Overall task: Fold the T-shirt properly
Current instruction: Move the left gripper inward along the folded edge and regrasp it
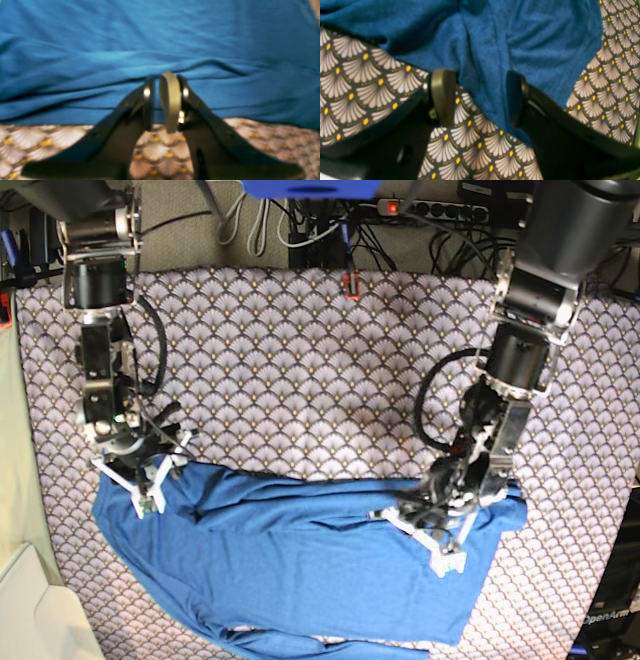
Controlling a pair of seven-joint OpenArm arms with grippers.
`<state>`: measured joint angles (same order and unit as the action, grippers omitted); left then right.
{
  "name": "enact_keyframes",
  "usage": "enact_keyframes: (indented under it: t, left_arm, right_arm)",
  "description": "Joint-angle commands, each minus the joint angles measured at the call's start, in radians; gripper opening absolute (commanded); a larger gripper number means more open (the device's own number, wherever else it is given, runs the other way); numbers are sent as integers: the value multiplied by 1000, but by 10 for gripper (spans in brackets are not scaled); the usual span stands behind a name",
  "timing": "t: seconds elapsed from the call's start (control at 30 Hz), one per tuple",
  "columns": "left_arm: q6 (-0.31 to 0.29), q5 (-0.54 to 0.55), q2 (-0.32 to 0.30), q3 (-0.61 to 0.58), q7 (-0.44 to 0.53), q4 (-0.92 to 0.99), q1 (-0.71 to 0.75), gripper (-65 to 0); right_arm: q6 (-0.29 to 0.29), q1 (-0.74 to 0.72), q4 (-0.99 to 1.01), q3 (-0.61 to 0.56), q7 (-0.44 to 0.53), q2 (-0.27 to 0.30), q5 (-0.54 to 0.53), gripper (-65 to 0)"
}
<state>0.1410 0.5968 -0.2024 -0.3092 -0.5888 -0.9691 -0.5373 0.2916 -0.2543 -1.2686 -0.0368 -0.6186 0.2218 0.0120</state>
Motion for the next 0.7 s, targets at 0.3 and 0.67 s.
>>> enact_keyframes:
  t: [0.3,0.67]
  left_arm:
    - [-1,-168,-16,5,-113,-14,-33,-569]
    - [-2,-285,-62,6,-193,-14,-33,-569]
  right_arm:
    - [-1,-26,-16,7,24,11,-5,-314]
    - [-1,-26,-16,7,24,12,-5,-315]
